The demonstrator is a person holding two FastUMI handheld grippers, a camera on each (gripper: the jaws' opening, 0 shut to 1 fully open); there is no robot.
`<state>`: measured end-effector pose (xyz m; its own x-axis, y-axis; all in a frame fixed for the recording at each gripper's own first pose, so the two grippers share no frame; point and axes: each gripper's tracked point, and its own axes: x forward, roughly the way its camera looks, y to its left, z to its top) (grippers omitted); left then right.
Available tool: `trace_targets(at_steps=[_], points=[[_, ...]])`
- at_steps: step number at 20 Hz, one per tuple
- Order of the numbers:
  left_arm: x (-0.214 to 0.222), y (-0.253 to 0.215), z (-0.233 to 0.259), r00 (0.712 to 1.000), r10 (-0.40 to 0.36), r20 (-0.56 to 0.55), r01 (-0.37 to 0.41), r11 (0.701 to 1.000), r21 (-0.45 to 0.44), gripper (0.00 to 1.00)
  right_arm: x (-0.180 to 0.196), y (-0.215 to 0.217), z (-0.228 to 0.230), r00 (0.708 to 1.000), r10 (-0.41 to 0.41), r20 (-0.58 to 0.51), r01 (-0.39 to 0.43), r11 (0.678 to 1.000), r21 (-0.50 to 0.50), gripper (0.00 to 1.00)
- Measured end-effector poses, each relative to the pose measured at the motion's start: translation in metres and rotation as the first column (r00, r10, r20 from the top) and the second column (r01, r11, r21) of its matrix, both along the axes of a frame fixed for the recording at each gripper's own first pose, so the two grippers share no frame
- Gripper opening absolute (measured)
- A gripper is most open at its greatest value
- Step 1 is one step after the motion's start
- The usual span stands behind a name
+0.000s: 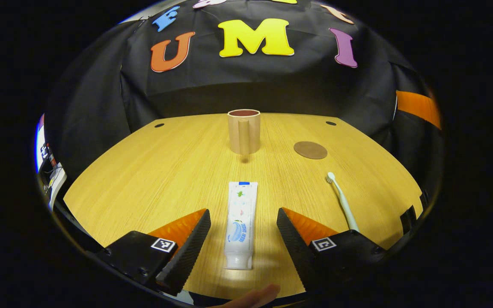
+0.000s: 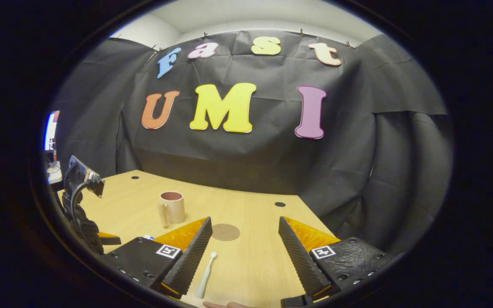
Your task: Put the toothbrush and toothpaste on the desktop into the cup, then pick up the cup and place it on the coaster on the desktop.
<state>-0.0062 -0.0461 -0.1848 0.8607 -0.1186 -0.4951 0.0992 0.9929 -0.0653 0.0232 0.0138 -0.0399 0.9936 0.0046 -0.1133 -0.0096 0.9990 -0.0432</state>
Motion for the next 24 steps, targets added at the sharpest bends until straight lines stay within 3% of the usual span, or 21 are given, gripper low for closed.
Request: trace_targets(at_steps=[5, 6, 9, 12, 14, 16, 17, 18, 20, 21, 22, 24], points=[[-0.008, 0.001, -0.024, 0.995, -0.001, -0.1, 0.0, 1.0, -0.014, 0.99, 0.007, -0.007, -0.003, 1.0, -0.024, -0.019, 0.025, 0.999, 0.022, 0.96], [-0.005, 0.001, -0.02, 0.998, -0.008, -0.063, 0.008, 1.0, -0.008, 0.96, 0.007, -0.007, -0.005, 0.999, -0.026, -0.022, 0.027, 0.999, 0.026, 0.96], [-0.005, 0.007, -0.025, 0.996, 0.014, -0.086, -0.016, 1.0, -0.014, 0.92, 0.009, -0.006, -0.011, 0.999, -0.025, -0.043, 0.027, 0.999, 0.033, 0.95], [-0.005, 0.007, -0.024, 0.996, 0.007, -0.09, -0.007, 1.0, -0.009, 0.79, 0.011, -0.004, -0.016, 0.998, -0.018, -0.06, 0.021, 0.999, 0.036, 0.96], [-0.004, 0.006, -0.024, 0.997, -0.006, -0.081, 0.005, 1.0, -0.018, 0.77, 0.014, -0.002, -0.024, 0.996, -0.016, -0.082, 0.02, 0.999, 0.042, 0.95], [-0.001, 0.007, -0.023, 0.998, -0.001, -0.07, 0.0, 1.0, -0.021, 0.63, 0.018, 0.002, -0.035, 0.993, -0.006, -0.116, 0.011, 0.999, 0.045, 0.95], [-0.004, 0.01, -0.022, 0.997, 0.004, -0.072, -0.006, 1.0, -0.025, 0.65, 0.021, 0.003, -0.039, 0.991, -0.004, -0.132, 0.01, 0.999, 0.044, 0.95], [-0.002, 0.01, -0.023, 0.997, 0.008, -0.073, -0.01, 1.0, -0.027, 0.47, 0.024, 0.005, -0.045, 0.989, -0.006, -0.149, 0.013, 0.999, 0.042, 0.95], [-0.001, 0.011, -0.022, 0.998, 0.015, -0.067, -0.017, 0.999, -0.028, 0.44, 0.03, 0.012, -0.061, 0.982, -0.005, -0.189, 0.013, 0.999, 0.039, 0.95], [-0.001, 0.011, -0.021, 0.998, 0.023, -0.065, -0.025, 0.999, -0.039, 0.48, 0.033, 0.016, -0.071, 0.976, -0.003, -0.218, 0.012, 0.999, 0.04, 0.95], [-0.001, 0.011, -0.019, 0.998, 0.028, -0.062, -0.032, 0.998, -0.052, 0.42, 0.037, 0.018, -0.083, 0.969, -0.01, -0.248, 0.019, 0.999, 0.035, 0.95], [-0.002, 0.006, -0.018, 0.998, 0.023, -0.061, -0.028, 0.996, -0.081, 0.42, 0.04, 0.026, -0.103, 0.955, -0.008, -0.297, 0.015, 1.0, 0.022, 0.95]])
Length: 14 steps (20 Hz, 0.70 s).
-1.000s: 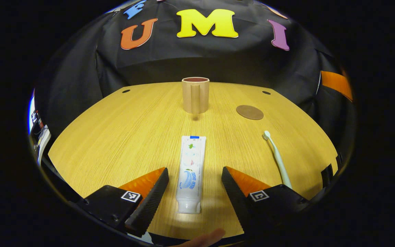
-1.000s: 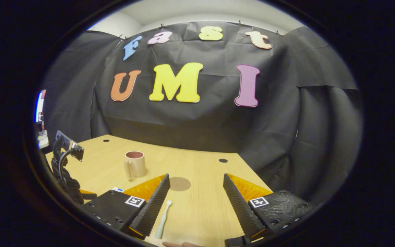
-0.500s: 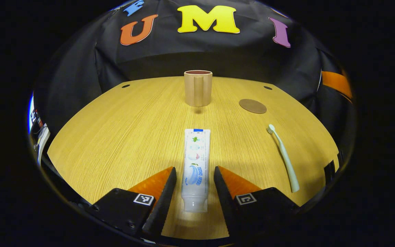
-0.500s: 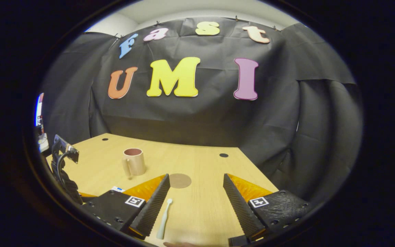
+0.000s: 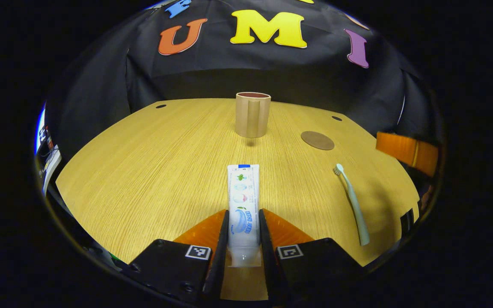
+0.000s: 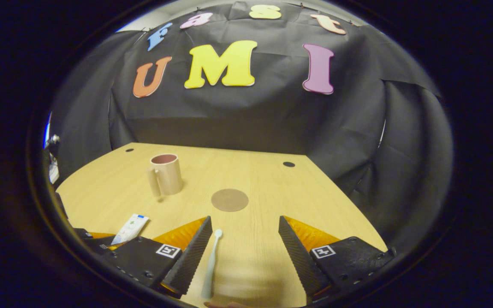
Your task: Put the toothbrush and toothpaste on the desktop into the cup, then pick up the cup and place it on the coaster on the desktop.
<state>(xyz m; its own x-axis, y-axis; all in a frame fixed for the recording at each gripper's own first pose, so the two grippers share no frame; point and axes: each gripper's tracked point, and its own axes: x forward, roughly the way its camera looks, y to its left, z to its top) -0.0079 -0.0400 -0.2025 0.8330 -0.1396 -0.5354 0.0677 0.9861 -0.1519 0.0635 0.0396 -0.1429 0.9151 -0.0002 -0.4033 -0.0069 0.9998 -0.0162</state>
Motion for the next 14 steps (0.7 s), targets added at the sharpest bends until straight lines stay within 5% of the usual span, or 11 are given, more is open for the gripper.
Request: trace_targets(at_steps=[4, 9, 14], points=[[0.001, -0.003, 0.025, 0.995, 0.004, 0.103, -0.004, 1.0, 0.006, 0.42, -0.004, 0.03, -0.049, 0.986, 0.068, -0.155, -0.058, 0.996, 0.065, 0.95], [0.002, 0.005, 0.074, 0.952, 0.046, 0.302, -0.051, 0.999, 0.007, 0.42, -0.002, 0.038, -0.085, 0.96, 0.066, -0.273, -0.046, 0.996, 0.078, 0.96], [0.0, -0.001, 0.074, 0.955, 0.015, 0.297, -0.015, 1.0, -0.002, 0.42, -0.003, 0.042, -0.089, 0.957, 0.073, -0.279, -0.053, 0.996, 0.078, 0.96]])
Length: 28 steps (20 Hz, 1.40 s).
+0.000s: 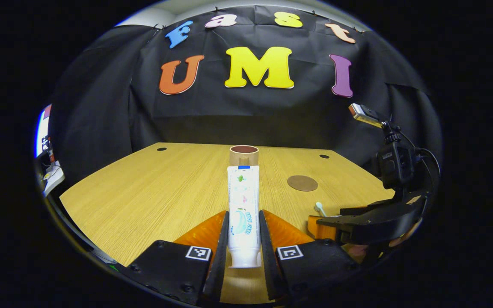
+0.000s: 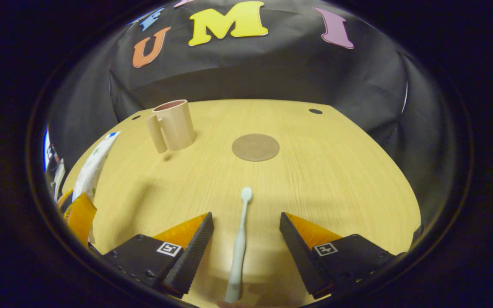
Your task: Put the toothbrush and toothpaste on the desktop into the cup, then pick up the cup and place it on the coaster on the desktop.
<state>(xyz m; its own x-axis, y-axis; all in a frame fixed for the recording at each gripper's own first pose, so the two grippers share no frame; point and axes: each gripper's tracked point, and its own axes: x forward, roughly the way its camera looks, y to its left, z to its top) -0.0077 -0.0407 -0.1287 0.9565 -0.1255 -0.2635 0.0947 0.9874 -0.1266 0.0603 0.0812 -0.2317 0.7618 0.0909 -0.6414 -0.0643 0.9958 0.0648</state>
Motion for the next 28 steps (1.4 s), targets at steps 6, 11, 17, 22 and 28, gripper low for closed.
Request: trace_targets(at_steps=[6, 11, 17, 22, 28], points=[[-0.002, -0.001, -0.004, 1.0, -0.007, -0.03, 0.008, 1.0, 0.009, 0.42, -0.003, 0.0, -0.002, 1.0, 0.003, 0.017, -0.003, 1.0, 0.001, 0.96], [-0.004, -0.005, -0.003, 0.999, -0.039, -0.035, 0.039, 0.999, 0.005, 0.42, -0.004, 0.016, 0.002, 0.999, 0.031, 0.025, -0.031, 0.999, 0.021, 0.77], [-0.004, -0.006, -0.008, 0.998, -0.048, -0.044, 0.049, 0.999, 0.012, 0.42, 0.008, 0.02, 0.003, 0.998, 0.032, 0.047, -0.037, 0.994, 0.1, 0.07], [-0.003, -0.006, -0.009, 0.998, -0.041, -0.055, 0.04, 0.999, -0.013, 0.42, 0.01, 0.017, 0.014, 0.996, 0.036, 0.087, -0.046, 0.991, 0.123, 0.0], [-0.001, 0.008, 0.027, 0.999, -0.001, 0.037, 0.002, 1.0, -0.009, 0.43, -0.014, 0.017, 0.105, 0.933, 0.027, 0.36, -0.073, 0.991, 0.116, 0.0]])
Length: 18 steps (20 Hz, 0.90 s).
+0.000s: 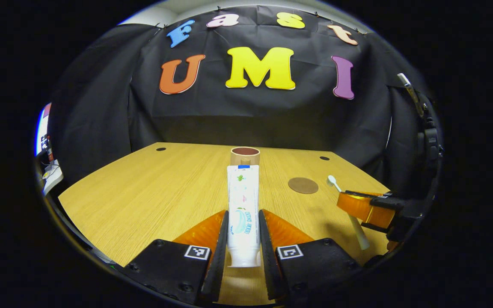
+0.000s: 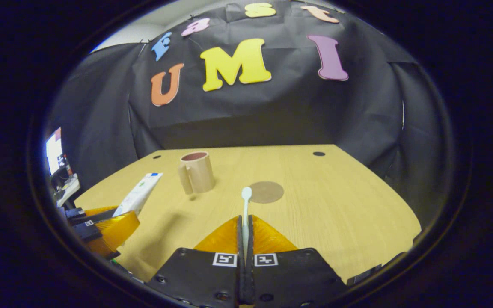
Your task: Put the toothbrush and toothpaste on the desktop into the cup, then pick up the cup and place it on the coaster on the desktop.
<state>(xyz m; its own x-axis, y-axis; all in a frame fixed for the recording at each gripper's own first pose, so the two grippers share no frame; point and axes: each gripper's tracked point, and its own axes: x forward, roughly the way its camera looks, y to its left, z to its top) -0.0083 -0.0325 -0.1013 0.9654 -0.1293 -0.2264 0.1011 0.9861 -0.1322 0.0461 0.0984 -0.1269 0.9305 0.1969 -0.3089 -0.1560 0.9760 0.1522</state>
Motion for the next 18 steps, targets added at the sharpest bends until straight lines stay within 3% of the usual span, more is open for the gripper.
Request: trace_targets(at_steps=[5, 11, 13, 18], points=[[0.003, 0.013, 0.041, 0.995, 0.037, 0.089, -0.036, 0.999, -0.011, 0.43, -0.038, -0.002, 0.075, 0.974, -0.013, 0.225, 0.019, 0.999, -0.025, 0.0], [0.014, 0.013, 0.073, 0.99, 0.028, 0.135, -0.025, 0.999, -0.027, 0.43, -0.058, -0.01, 0.098, 0.96, -0.028, 0.278, 0.042, 0.998, -0.047, 0.0], [0.032, 0.012, 0.091, 0.987, 0.027, 0.16, -0.024, 0.999, -0.024, 0.43, -0.056, -0.011, 0.098, 0.962, -0.029, 0.273, 0.041, 0.998, -0.039, 0.0], [0.122, 0.012, 0.127, 0.97, 0.056, 0.236, -0.056, 0.998, -0.007, 0.44, -0.053, -0.024, 0.106, 0.954, -0.058, 0.293, 0.071, 0.997, -0.036, 0.0]])
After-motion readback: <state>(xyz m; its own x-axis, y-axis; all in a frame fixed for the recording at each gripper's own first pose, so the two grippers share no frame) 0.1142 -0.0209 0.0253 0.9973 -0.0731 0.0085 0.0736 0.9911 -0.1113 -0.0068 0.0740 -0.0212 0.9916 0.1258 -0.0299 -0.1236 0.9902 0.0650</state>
